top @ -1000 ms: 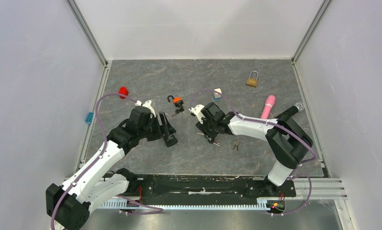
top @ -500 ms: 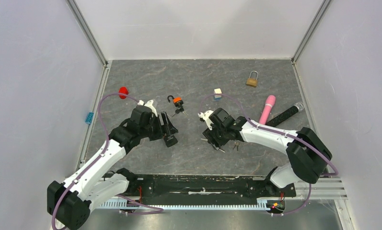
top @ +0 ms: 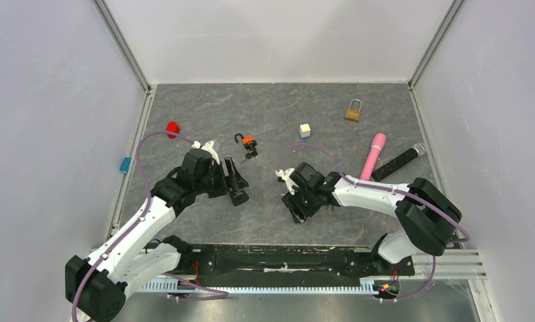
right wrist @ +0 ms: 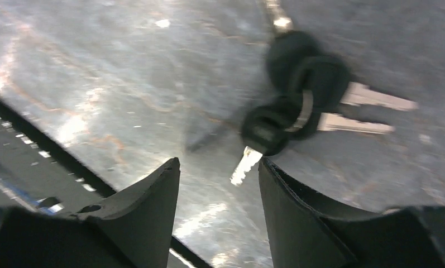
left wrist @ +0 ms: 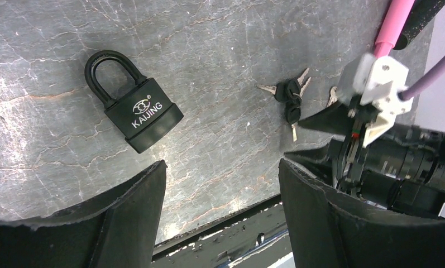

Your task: Unlock with the key

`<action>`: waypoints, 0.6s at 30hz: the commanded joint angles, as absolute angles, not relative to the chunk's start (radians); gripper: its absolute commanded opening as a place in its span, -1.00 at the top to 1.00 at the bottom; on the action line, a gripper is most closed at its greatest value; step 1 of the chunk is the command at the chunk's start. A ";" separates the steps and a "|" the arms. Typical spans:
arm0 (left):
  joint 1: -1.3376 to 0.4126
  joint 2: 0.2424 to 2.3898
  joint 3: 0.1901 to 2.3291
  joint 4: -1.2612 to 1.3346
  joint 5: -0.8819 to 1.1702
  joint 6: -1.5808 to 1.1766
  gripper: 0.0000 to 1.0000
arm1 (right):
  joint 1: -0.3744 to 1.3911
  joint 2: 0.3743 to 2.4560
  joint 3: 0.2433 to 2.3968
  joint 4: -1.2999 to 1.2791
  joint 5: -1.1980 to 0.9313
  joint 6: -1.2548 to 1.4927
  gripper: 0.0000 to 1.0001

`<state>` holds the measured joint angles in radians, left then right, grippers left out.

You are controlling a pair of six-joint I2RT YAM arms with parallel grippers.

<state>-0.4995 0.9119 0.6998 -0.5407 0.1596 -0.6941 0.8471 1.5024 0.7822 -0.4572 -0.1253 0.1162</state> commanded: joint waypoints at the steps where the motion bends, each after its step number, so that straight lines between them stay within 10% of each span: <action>1: -0.499 0.906 0.712 -0.526 0.158 -0.671 -0.57 | 0.930 1.536 0.805 -0.383 -0.274 0.218 -0.11; 18: -0.499 0.782 0.757 -0.651 0.026 -0.576 -0.57 | 0.866 1.594 1.072 -0.479 -0.128 -0.203 -0.17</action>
<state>-0.4995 0.8066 0.7113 -0.6300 0.0742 -0.6544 0.9054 1.6615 1.0760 -0.4099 -0.2180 -0.0139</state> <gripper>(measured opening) 0.785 0.570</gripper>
